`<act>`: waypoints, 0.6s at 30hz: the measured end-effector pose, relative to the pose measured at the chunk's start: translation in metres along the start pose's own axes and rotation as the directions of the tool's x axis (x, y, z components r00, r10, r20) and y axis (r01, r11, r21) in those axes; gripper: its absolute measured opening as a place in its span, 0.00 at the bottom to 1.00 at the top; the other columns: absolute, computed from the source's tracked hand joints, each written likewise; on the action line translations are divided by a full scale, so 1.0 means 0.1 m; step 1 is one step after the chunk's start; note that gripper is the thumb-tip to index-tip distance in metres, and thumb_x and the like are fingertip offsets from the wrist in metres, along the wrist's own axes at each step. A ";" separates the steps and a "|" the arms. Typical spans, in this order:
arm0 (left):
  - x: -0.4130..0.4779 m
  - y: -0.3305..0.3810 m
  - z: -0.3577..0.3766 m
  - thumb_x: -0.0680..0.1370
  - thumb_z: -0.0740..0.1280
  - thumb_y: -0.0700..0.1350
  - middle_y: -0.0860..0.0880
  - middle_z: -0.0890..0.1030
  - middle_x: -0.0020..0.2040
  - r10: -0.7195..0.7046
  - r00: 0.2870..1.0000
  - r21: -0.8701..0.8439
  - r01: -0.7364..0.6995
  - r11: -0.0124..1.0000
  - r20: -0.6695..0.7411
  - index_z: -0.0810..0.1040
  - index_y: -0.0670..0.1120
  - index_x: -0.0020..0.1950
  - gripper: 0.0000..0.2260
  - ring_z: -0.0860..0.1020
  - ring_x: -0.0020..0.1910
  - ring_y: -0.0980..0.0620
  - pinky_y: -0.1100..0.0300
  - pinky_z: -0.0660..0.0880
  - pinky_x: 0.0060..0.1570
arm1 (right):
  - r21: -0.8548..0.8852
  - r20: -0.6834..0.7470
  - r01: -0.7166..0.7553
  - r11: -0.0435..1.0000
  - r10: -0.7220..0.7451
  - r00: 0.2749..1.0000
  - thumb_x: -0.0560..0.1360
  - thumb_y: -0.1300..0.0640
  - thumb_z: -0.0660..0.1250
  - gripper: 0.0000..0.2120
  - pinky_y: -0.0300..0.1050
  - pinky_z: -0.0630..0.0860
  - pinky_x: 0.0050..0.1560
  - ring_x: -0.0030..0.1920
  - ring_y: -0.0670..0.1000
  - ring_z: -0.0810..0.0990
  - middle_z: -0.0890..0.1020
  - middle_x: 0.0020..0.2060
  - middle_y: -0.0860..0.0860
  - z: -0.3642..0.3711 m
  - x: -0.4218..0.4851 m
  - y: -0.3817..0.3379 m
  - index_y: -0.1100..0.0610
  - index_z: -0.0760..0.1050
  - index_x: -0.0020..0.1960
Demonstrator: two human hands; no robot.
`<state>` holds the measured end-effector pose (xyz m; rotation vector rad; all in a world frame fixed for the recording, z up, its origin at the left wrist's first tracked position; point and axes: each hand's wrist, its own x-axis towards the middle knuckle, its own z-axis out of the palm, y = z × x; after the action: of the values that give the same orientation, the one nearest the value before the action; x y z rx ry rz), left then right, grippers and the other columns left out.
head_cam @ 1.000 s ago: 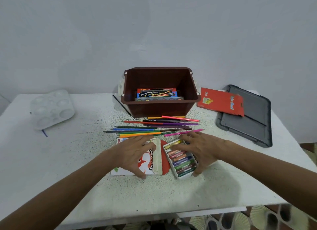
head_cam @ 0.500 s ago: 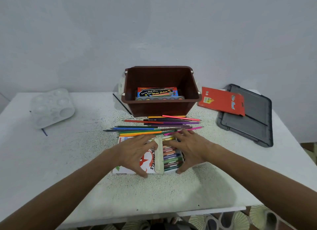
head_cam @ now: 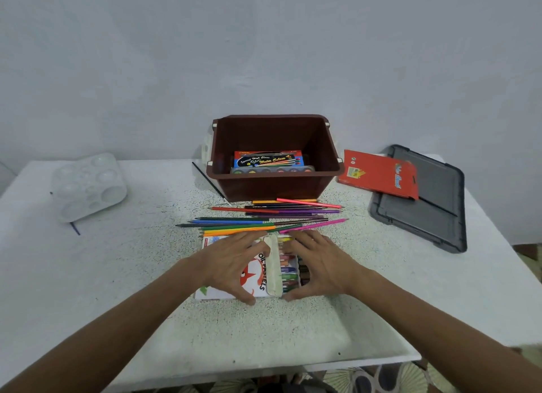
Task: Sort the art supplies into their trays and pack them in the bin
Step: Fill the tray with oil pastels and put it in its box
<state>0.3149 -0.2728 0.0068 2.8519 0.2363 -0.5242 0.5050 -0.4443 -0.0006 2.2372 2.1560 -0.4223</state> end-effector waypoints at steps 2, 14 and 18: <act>0.00 0.00 0.01 0.67 0.69 0.73 0.52 0.53 0.79 -0.001 1.000 0.005 0.001 1.000 -0.003 0.56 0.57 0.74 0.43 0.56 0.76 0.51 0.54 0.55 0.73 | 0.117 -0.059 -0.078 0.990 0.085 0.995 0.68 0.20 0.56 0.43 0.57 0.64 0.72 0.73 0.53 0.61 0.63 0.76 0.50 -0.01 -0.08 0.03 0.46 0.60 0.73; 0.01 -0.02 0.04 0.67 0.68 0.73 0.52 0.54 0.79 -0.007 1.000 -0.003 0.007 1.000 -0.003 0.56 0.58 0.74 0.42 0.56 0.75 0.52 0.53 0.55 0.74 | 0.803 -0.068 -0.333 0.495 0.631 0.772 0.80 0.56 0.64 0.14 0.50 0.84 0.42 0.44 0.47 0.82 0.79 0.47 0.45 0.12 -0.32 -0.03 0.46 0.68 0.64; 0.02 -0.01 0.04 0.67 0.68 0.74 0.53 0.56 0.78 -0.006 1.000 -0.011 0.006 1.000 -0.005 0.57 0.59 0.72 0.41 0.58 0.74 0.52 0.53 0.56 0.73 | 0.826 -0.101 -0.303 0.476 0.653 0.751 0.80 0.57 0.64 0.13 0.53 0.83 0.44 0.45 0.47 0.83 0.81 0.49 0.47 0.16 -0.29 -0.15 0.45 0.70 0.62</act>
<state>0.3149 -0.2723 0.0025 2.8432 0.2473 -0.5155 0.4865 -0.4748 -0.0075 3.5633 1.3567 -1.1116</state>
